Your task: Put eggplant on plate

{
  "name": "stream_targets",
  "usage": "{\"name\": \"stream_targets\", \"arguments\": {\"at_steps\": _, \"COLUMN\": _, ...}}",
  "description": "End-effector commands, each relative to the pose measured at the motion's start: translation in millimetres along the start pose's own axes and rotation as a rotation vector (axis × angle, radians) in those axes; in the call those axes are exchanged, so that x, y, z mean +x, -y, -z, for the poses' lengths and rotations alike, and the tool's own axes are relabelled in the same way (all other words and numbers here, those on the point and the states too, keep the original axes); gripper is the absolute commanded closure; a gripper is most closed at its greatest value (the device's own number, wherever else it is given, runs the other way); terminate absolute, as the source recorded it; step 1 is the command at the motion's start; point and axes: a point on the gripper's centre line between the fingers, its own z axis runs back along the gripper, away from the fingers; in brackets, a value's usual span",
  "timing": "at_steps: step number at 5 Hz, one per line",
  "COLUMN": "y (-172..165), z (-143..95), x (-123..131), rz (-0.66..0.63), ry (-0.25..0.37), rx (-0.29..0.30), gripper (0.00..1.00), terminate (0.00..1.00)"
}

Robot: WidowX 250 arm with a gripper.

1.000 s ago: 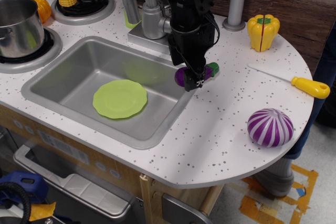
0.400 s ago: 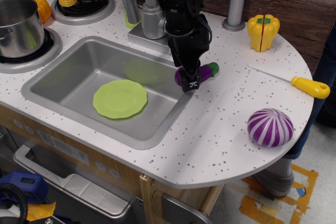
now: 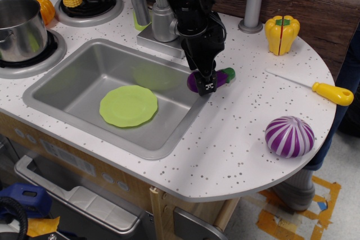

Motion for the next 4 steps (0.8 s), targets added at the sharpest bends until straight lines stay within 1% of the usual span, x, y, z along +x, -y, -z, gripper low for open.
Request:
{"name": "stream_targets", "arguments": {"at_steps": 1, "y": -8.7, "z": -7.3, "x": 2.1, "rz": -0.048, "ry": 0.053, "rx": 0.018, "gripper": 0.00, "terminate": 0.00}}
{"name": "stream_targets", "arguments": {"at_steps": 3, "y": -4.7, "z": 0.2, "x": 0.0, "rz": -0.121, "ry": 0.079, "rx": -0.002, "gripper": 0.00, "terminate": 0.00}}
{"name": "stream_targets", "arguments": {"at_steps": 4, "y": -4.5, "z": 2.6, "x": -1.0, "rz": -0.153, "ry": 0.099, "rx": -0.011, "gripper": 1.00, "terminate": 0.00}}
